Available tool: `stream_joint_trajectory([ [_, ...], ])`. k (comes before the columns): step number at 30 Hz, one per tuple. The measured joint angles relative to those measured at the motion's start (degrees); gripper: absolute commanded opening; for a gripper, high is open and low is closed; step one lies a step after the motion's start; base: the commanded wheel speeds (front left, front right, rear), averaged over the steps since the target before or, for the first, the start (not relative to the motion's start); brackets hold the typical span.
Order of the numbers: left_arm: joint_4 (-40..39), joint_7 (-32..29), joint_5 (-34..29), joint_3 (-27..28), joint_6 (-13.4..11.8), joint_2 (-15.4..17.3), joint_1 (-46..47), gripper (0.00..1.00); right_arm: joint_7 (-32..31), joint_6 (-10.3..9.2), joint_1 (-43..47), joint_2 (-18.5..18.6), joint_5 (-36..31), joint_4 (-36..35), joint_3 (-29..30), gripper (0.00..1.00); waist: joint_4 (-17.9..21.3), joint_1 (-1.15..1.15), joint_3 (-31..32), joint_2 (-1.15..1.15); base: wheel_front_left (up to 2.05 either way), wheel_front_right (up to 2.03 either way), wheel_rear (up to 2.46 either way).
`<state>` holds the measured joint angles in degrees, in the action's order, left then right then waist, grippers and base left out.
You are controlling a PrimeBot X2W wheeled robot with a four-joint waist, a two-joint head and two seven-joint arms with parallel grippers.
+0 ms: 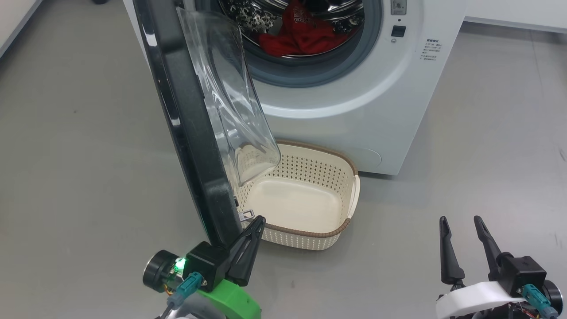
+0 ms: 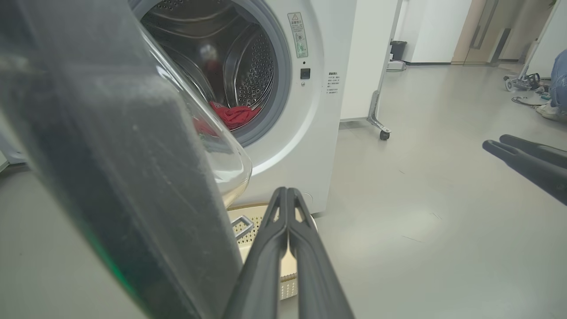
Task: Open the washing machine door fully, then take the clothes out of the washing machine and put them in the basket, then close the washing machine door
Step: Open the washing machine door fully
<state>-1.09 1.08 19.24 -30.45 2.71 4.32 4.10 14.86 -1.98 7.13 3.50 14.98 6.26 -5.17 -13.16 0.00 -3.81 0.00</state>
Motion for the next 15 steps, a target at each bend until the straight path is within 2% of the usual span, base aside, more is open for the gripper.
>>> stream_joint_trajectory([
  [15,4.6,0.9,0.2,2.7,-1.4,-0.1,0.7,0.00,0.0,0.09,0.0,-0.1,0.0,0.0,0.8,1.00,0.5,0.00,-0.4,0.00,0.00,0.00,0.00],
])
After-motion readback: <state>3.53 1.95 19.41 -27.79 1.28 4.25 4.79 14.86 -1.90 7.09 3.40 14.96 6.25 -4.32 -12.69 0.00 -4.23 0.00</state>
